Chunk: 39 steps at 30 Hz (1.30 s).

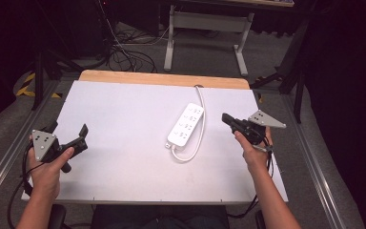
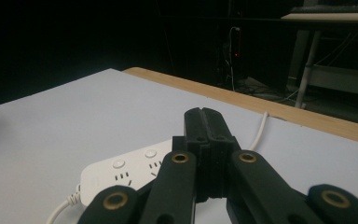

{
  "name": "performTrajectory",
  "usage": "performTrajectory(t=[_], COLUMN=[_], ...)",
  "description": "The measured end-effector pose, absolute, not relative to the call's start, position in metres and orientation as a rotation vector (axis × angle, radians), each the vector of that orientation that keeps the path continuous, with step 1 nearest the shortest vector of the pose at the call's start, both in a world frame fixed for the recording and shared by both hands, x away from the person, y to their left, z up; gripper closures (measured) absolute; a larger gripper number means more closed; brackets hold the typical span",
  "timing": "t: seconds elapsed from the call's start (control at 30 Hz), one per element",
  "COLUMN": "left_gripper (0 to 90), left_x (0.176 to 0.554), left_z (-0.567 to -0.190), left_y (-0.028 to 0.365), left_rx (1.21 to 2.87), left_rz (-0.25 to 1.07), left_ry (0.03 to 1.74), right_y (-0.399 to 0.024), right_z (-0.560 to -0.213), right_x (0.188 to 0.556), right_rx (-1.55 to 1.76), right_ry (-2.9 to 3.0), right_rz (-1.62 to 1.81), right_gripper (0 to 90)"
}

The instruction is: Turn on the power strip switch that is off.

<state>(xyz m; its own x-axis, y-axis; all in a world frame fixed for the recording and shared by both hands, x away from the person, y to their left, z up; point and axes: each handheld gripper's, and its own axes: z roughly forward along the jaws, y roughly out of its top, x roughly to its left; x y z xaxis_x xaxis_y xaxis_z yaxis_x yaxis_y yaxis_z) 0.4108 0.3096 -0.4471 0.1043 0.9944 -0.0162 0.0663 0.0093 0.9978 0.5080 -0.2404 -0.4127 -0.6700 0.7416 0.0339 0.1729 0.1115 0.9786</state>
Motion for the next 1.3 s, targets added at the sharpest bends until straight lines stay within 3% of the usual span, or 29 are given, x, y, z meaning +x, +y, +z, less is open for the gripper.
performTrajectory(t=[0.63,0.9,1.1,1.17,1.23,1.27,1.3], left_gripper=[5.1,5.1,5.1,5.1,5.1,5.1,5.1], left_x=[0.412,0.412,0.412,0.412,0.412,0.412,0.412], left_z=[-0.446,-0.446,-0.446,-0.447,-0.446,-0.446,-0.446], left_y=[0.308,0.308,0.308,0.307,0.307,0.308,0.308], left_rx=[1.298,1.297,1.299,1.299,1.298,1.300,1.300], left_rz=[1.085,1.084,1.085,1.082,1.083,1.084,1.085], left_ry=[1.173,1.174,1.174,1.174,1.173,1.173,1.174], right_y=[-0.256,-0.257,-0.259,-0.260,-0.260,-0.260,-0.261], right_z=[-0.419,-0.419,-0.418,-0.419,-0.419,-0.420,-0.421], right_x=[0.489,0.488,0.489,0.490,0.492,0.493,0.493], right_rx=[0.808,0.832,0.888,0.909,0.923,0.915,0.889], right_ry=[1.776,1.753,1.703,1.677,1.689,1.708,1.728], right_rz=[1.683,1.697,1.737,1.753,1.748,1.745,1.748], right_gripper=[89.5,72.2,49.3,32.9,8.9,1.5,0.3])
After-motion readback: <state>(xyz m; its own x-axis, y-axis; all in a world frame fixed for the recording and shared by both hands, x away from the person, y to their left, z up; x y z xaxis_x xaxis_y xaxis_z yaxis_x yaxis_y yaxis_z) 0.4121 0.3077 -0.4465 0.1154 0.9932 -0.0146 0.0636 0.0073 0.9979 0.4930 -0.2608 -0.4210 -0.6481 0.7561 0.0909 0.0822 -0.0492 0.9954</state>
